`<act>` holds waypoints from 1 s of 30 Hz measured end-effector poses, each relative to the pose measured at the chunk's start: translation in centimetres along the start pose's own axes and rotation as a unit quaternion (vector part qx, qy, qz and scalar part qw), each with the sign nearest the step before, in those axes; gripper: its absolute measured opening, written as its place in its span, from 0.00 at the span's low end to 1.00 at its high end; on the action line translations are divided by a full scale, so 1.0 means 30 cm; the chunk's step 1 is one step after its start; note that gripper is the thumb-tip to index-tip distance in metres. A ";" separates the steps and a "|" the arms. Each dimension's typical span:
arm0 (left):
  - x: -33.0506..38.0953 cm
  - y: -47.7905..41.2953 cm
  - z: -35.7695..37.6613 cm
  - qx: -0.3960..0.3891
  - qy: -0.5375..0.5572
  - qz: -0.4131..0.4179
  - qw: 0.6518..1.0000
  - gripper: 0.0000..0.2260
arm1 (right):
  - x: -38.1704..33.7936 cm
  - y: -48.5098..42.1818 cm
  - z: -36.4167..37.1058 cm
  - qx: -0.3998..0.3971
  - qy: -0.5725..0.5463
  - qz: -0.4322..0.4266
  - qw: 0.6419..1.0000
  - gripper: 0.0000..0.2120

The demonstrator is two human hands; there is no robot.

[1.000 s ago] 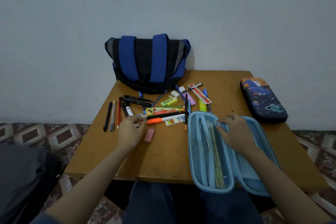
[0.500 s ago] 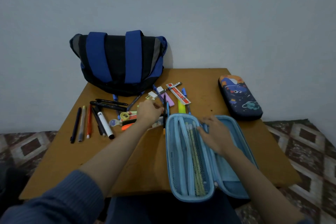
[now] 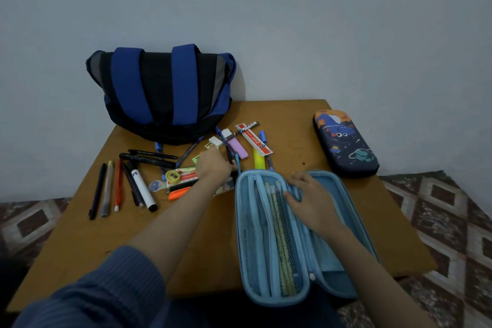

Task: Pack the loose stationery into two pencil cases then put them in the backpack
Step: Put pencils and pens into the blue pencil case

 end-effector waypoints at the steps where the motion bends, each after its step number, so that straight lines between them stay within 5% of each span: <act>1: 0.000 0.000 0.000 0.006 -0.007 0.004 1.000 0.14 | 0.000 0.000 0.000 0.000 0.001 0.000 1.000 0.21; 5: 0.012 0.014 -0.006 0.015 -0.020 0.019 1.000 0.09 | 0.000 -0.002 0.001 -0.001 0.008 0.002 1.000 0.21; 11: -0.008 0.031 -0.015 0.012 0.043 0.017 0.999 0.16 | 0.006 -0.004 0.004 -0.004 0.012 0.001 1.000 0.21; 20: -0.035 0.192 -0.154 0.134 0.322 0.052 0.936 0.02 | -0.001 0.007 0.005 -0.016 -0.017 0.018 1.000 0.27; 27: -0.090 0.377 -0.157 0.229 0.363 0.082 0.900 0.02 | 0.004 0.009 0.007 -0.006 -0.014 0.007 1.000 0.26; 30: -0.093 0.397 -0.131 0.204 0.339 0.070 0.916 0.02 | 0.003 0.014 0.004 -0.002 -0.031 0.004 1.000 0.26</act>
Point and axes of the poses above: each hand's wrist, its own y-axis away from the middle knuckle, its own z-axis out of the palm, x = y × z, the point moved 4 cm from there along -y, towards the middle knuckle, and after that the axes turned 9 degrees about -y, right-handed, at the moved point
